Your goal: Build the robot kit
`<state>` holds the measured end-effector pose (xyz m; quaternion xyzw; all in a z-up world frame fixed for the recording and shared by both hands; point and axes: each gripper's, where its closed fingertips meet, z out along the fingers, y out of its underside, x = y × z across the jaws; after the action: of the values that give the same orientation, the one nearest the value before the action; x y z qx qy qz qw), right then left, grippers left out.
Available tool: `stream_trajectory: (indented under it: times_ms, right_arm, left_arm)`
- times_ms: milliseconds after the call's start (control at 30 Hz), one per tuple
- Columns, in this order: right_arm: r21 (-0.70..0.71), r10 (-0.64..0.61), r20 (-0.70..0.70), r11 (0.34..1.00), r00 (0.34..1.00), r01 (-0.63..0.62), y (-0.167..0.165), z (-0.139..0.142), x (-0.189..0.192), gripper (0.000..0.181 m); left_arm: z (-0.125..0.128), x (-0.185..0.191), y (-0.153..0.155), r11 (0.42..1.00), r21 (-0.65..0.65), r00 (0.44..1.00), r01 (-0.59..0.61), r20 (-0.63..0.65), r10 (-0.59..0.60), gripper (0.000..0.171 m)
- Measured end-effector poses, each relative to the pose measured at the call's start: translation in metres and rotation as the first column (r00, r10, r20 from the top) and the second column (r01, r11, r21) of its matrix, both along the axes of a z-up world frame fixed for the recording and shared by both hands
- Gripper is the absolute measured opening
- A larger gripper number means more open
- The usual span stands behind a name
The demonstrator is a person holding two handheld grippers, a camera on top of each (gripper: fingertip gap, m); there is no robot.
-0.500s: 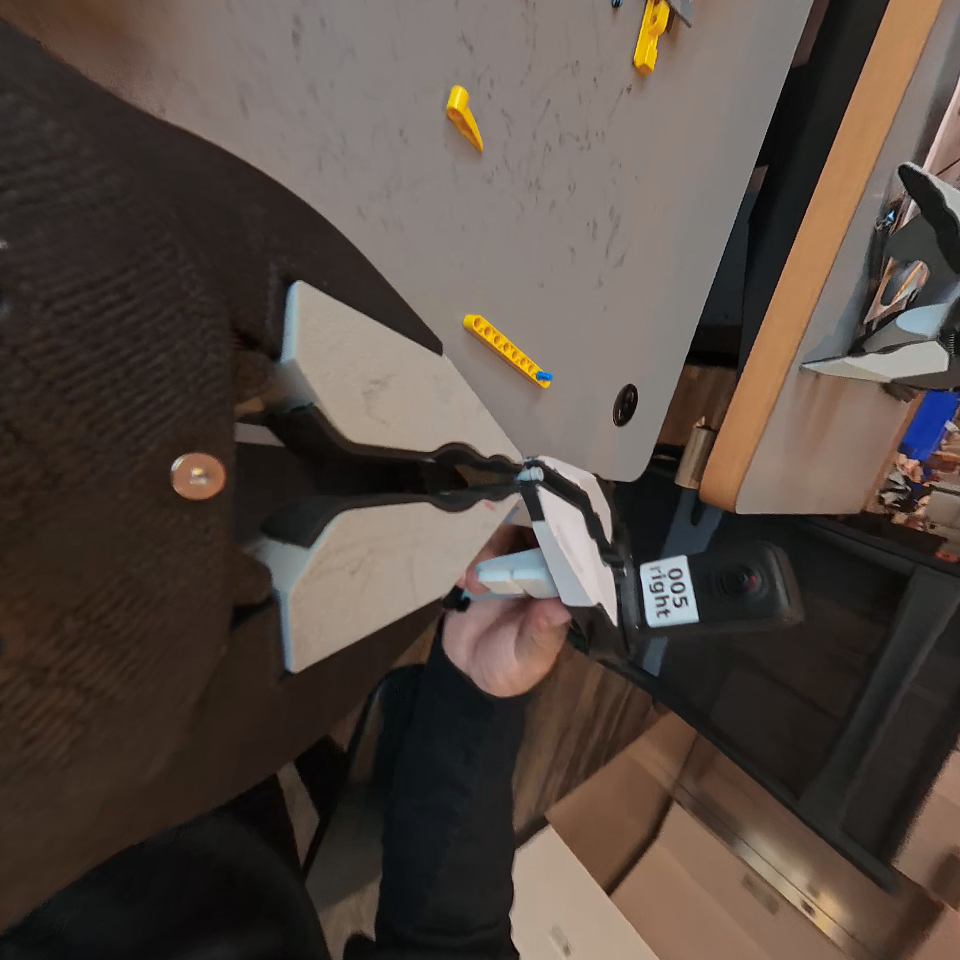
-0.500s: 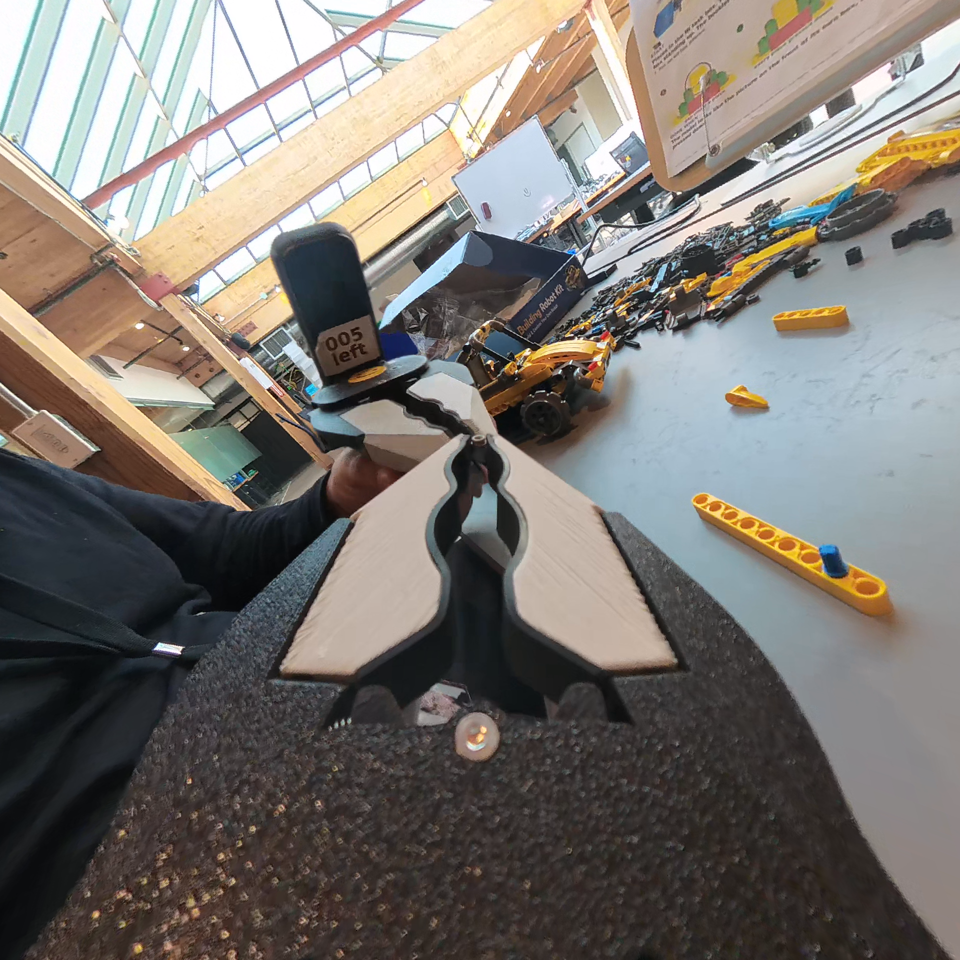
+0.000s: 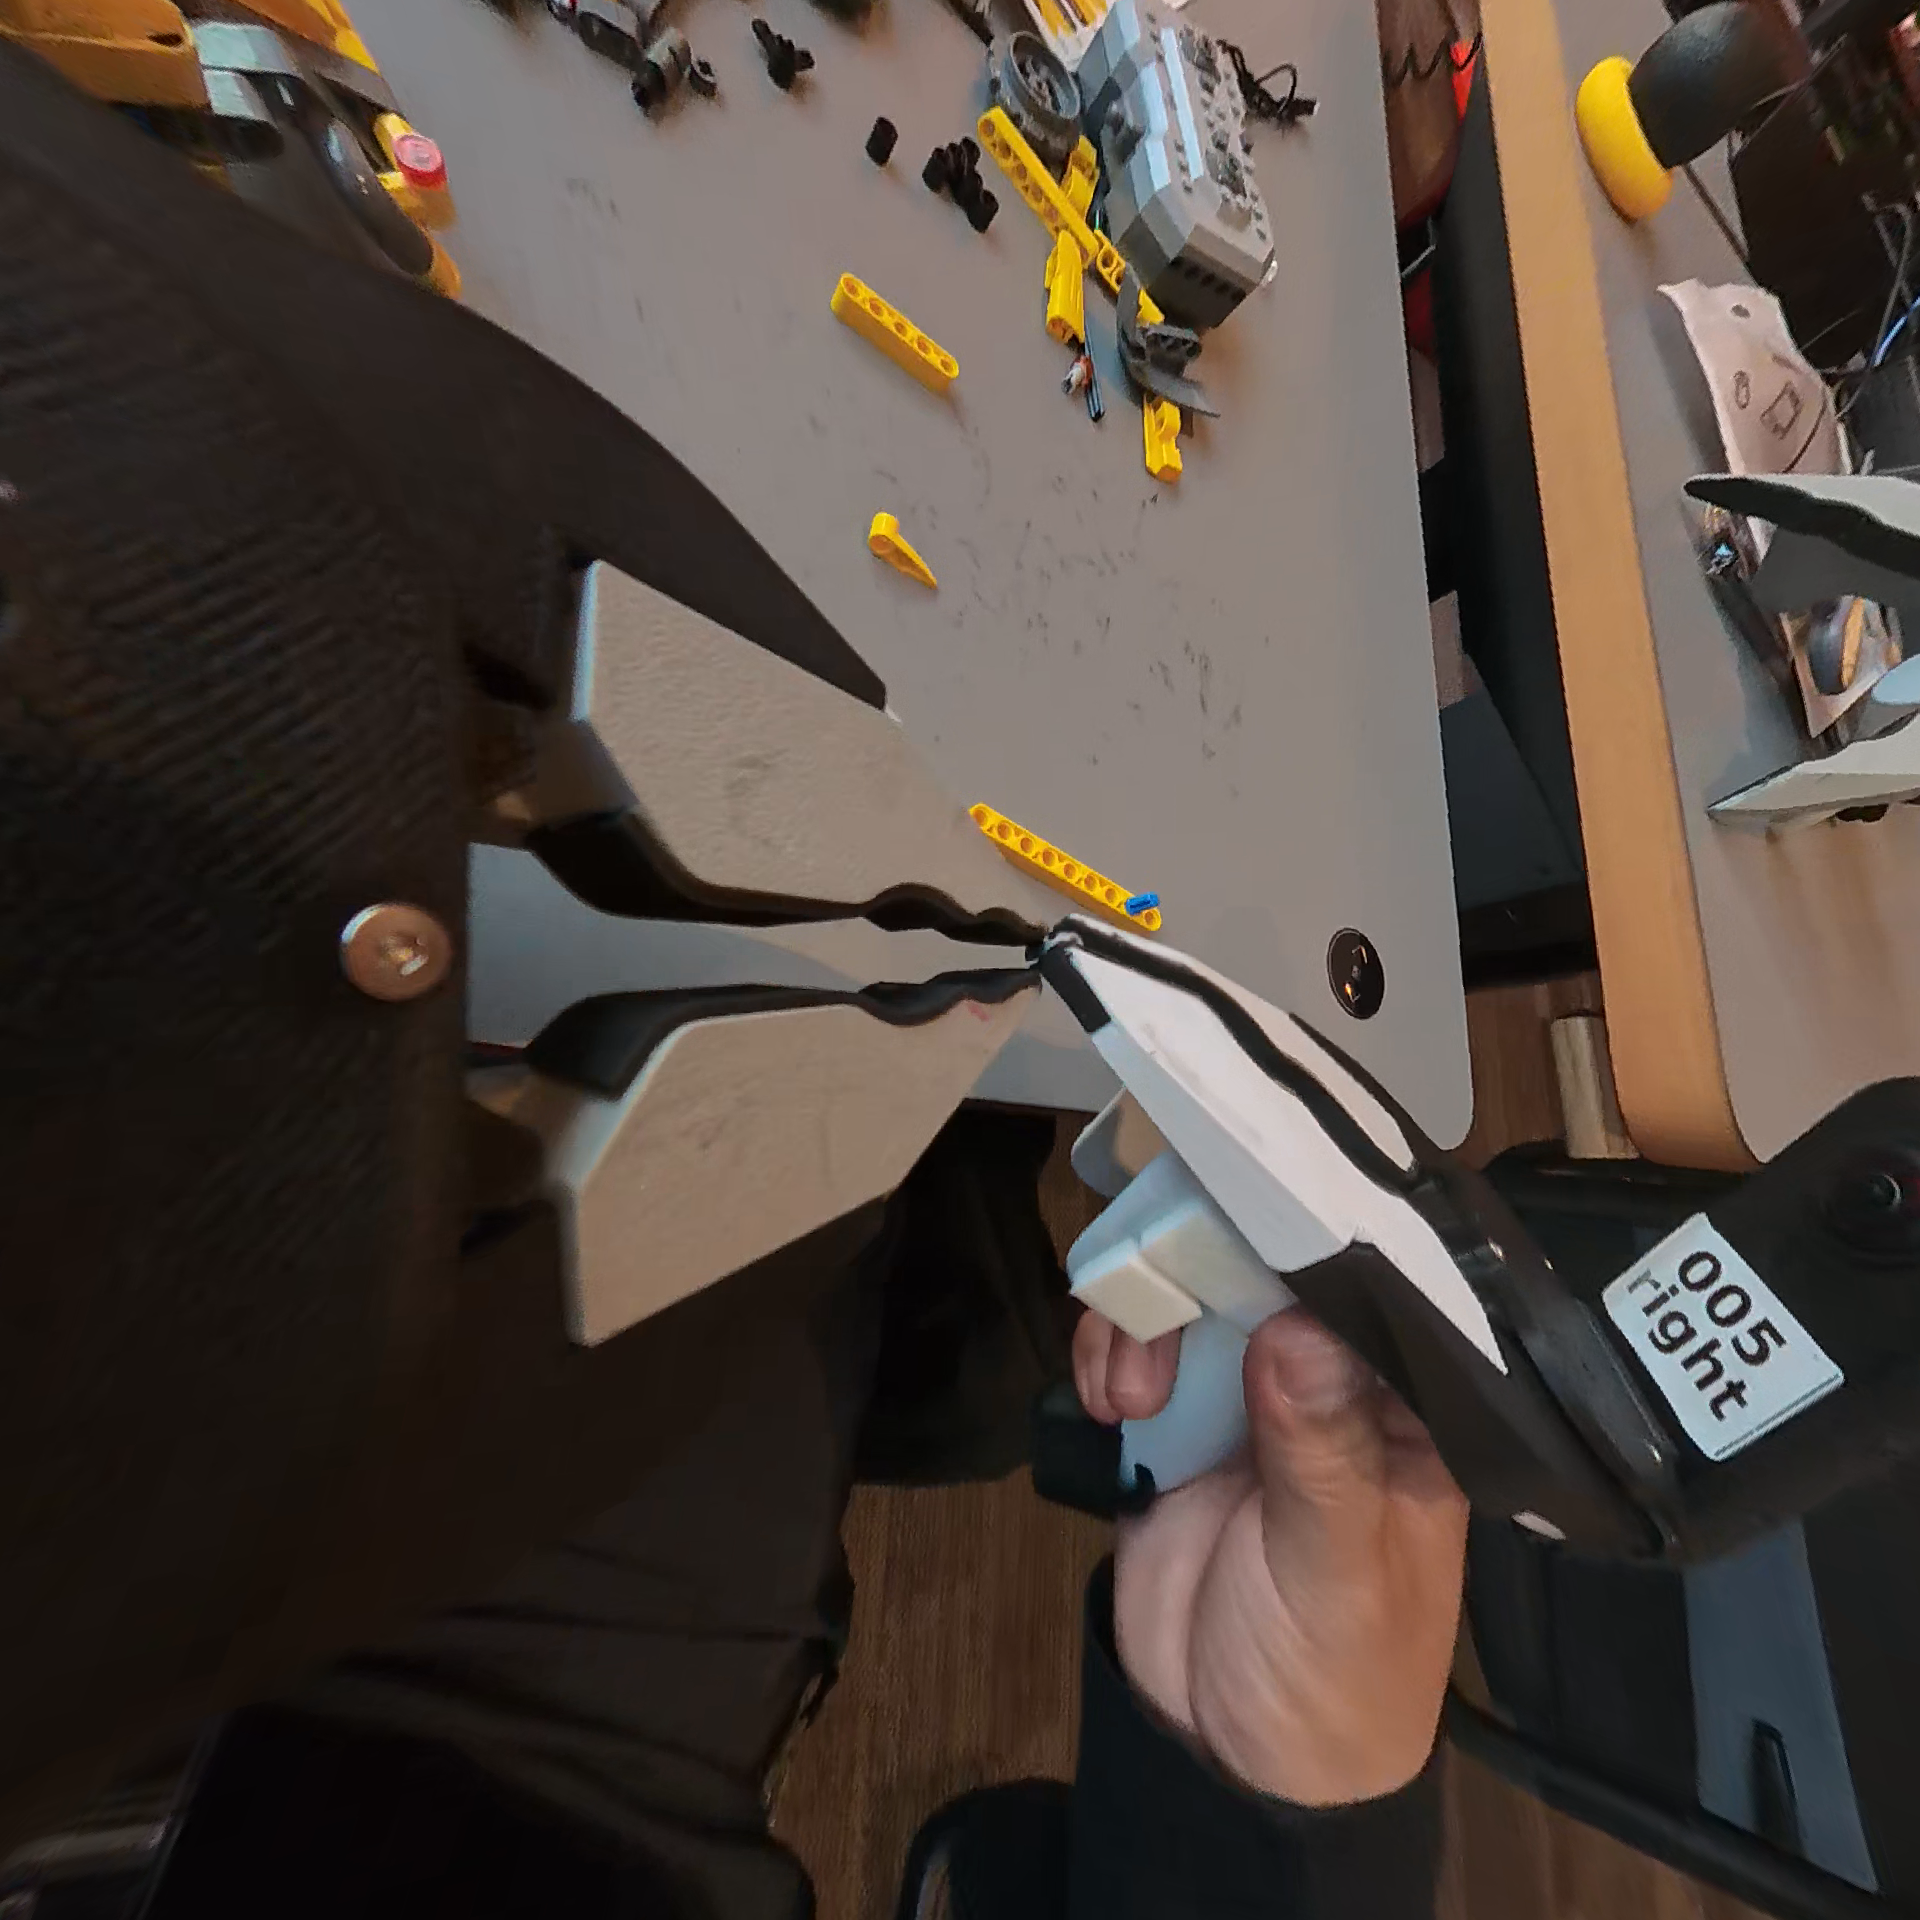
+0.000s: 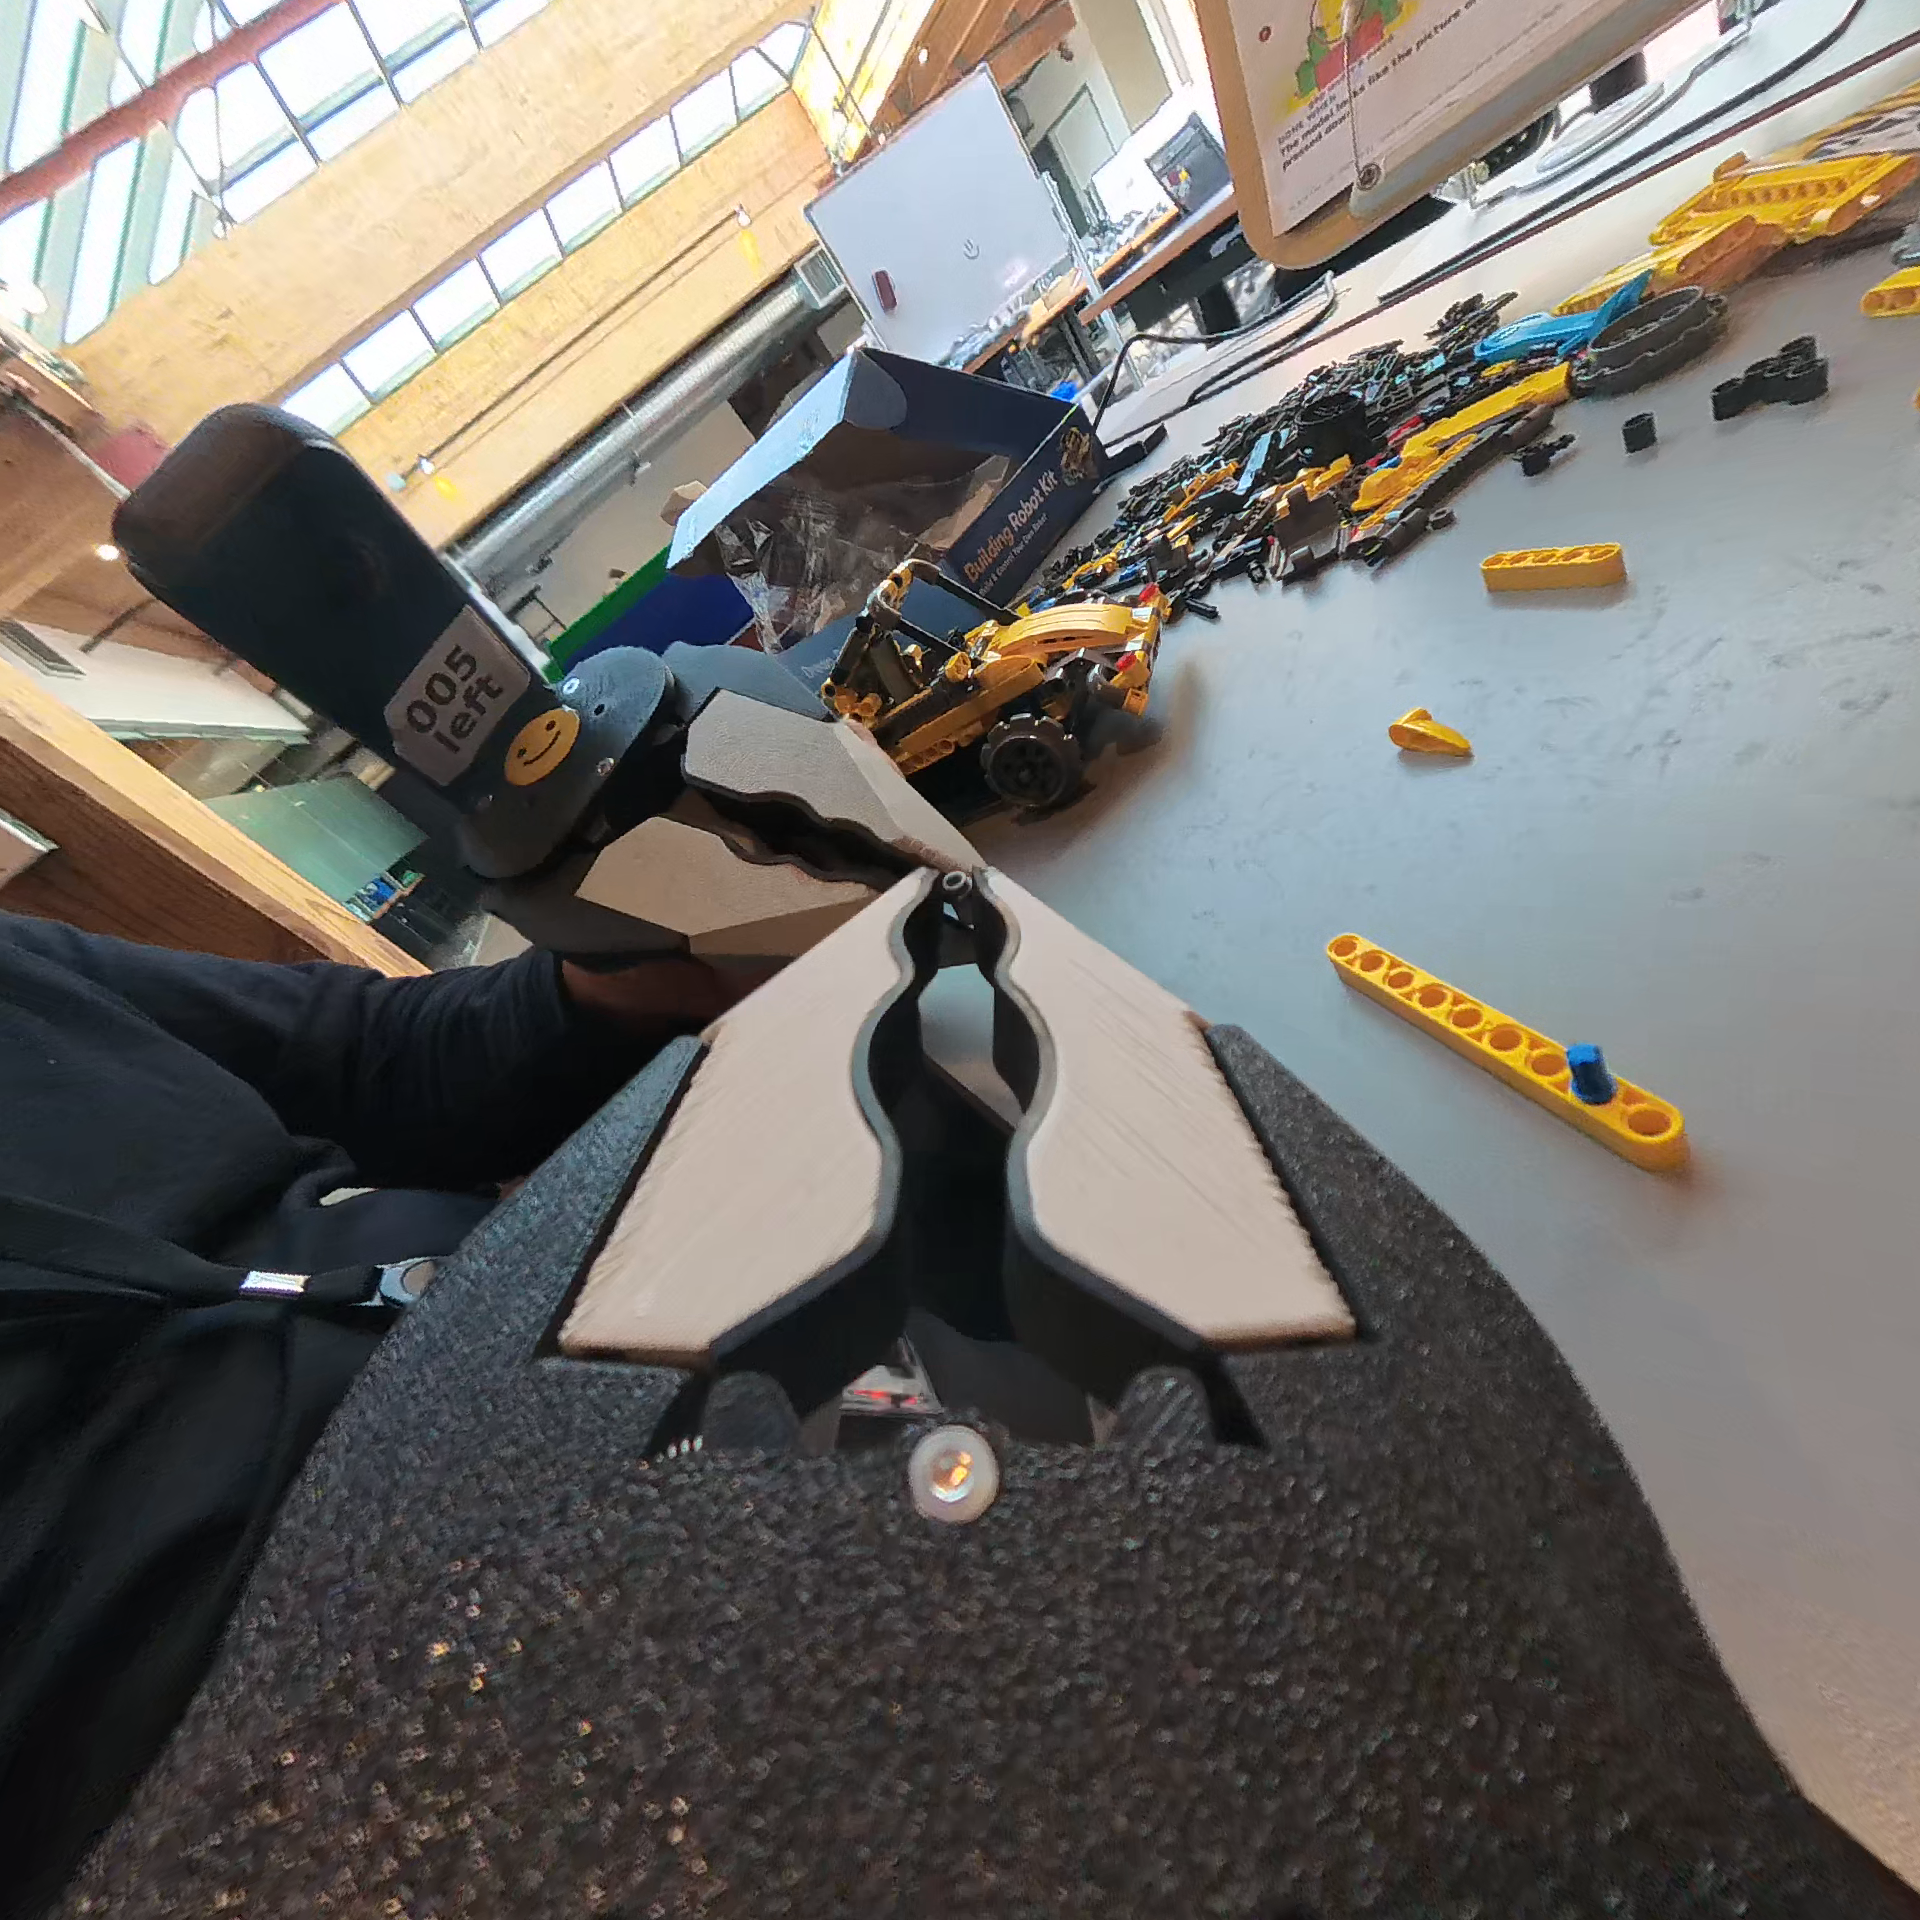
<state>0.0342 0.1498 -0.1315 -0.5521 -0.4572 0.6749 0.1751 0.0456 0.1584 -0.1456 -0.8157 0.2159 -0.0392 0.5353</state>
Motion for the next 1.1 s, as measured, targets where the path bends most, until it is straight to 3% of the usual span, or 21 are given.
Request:
stream_trajectory:
  times_ms: [133, 467, 767, 1100]
  right_arm:
    - [-0.119, 0.0, -0.063, 0.993, 0.998, -0.007, 0.001, 0.01, 0.002, 0.004]
    - [-0.087, -0.063, -0.078, 0.995, 0.995, 0.057, 0.002, 0.008, 0.0, 0.005]
    - [-0.065, -0.104, -0.092, 0.993, 0.99, 0.099, 0.0, 0.01, -0.001, 0.004]
    - [-0.158, -0.139, -0.076, 0.979, 0.987, 0.126, 0.0, 0.004, -0.002, 0.004]
  left_arm:
    - [-0.001, -0.003, 0.002, 0.999, 0.002, 0.999, -0.044, 0.002, 0.044, 0.003]
    - [0.009, 0.001, 0.004, 0.998, 0.021, 0.992, -0.063, 0.111, 0.06, 0.004]
    - [0.011, -0.001, 0.003, 0.994, 0.072, 0.995, -0.078, 0.07, 0.073, 0.0]
    - [0.009, -0.003, 0.001, 0.993, 0.085, 0.996, -0.088, 0.04, 0.085, 0.0]
